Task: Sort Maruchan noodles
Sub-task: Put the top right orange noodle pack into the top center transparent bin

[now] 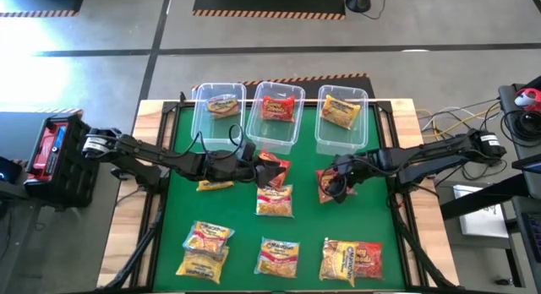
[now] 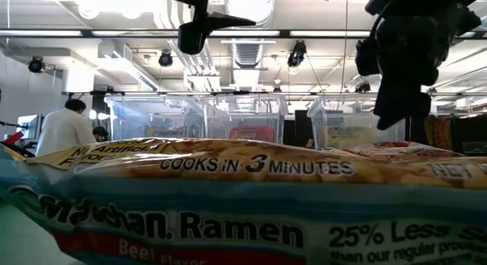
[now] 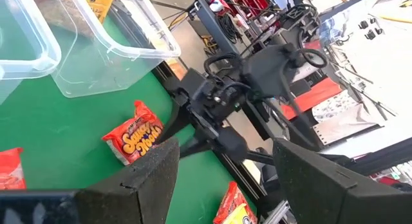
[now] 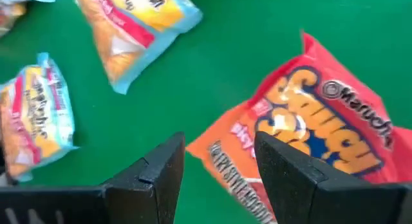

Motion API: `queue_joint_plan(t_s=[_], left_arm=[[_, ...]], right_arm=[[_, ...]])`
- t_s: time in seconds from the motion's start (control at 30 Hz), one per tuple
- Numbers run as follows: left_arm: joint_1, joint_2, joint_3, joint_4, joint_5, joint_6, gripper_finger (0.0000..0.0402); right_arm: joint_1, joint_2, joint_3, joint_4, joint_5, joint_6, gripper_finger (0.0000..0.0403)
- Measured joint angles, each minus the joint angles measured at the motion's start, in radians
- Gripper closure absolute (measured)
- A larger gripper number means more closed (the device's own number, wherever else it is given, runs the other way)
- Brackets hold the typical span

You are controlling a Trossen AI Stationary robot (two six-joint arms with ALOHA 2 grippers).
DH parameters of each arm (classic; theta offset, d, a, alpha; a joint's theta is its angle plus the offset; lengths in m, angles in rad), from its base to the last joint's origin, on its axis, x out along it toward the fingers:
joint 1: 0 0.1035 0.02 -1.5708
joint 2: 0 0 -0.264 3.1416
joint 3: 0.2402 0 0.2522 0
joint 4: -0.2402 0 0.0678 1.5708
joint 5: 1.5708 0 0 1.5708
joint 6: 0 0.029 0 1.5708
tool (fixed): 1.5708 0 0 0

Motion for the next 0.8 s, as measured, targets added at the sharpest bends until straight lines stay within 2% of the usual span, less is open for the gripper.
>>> queue_joint_plan(t_s=[0.13,0.27,0.4,0.57,0.8], left_arm=[[-0.001,0.000,0.000,-0.001,-0.006,-0.013,0.0168],[-0.002,0.004,0.000,-0.003,-0.007,-0.027,0.0168],[-0.002,0.027,0.000,-0.001,-0.007,-0.048,0.0168],[-0.002,0.065,0.000,0.001,-0.007,-0.077,0.0168],[-0.003,0.126,0.000,0.002,-0.007,-0.148,0.0168]], right_arm=[[0.002,-0.007,0.010,-0.109,-0.015,-0.003,0.0226],[0.002,-0.008,0.014,-0.270,0.024,-0.022,0.0232],[0.002,-0.008,0.006,-0.320,0.038,-0.025,0.0241],[0.002,-0.002,-0.009,-0.272,0.038,-0.024,0.0252],[0.002,0.069,-0.018,-0.071,0.038,-0.029,0.0259]])
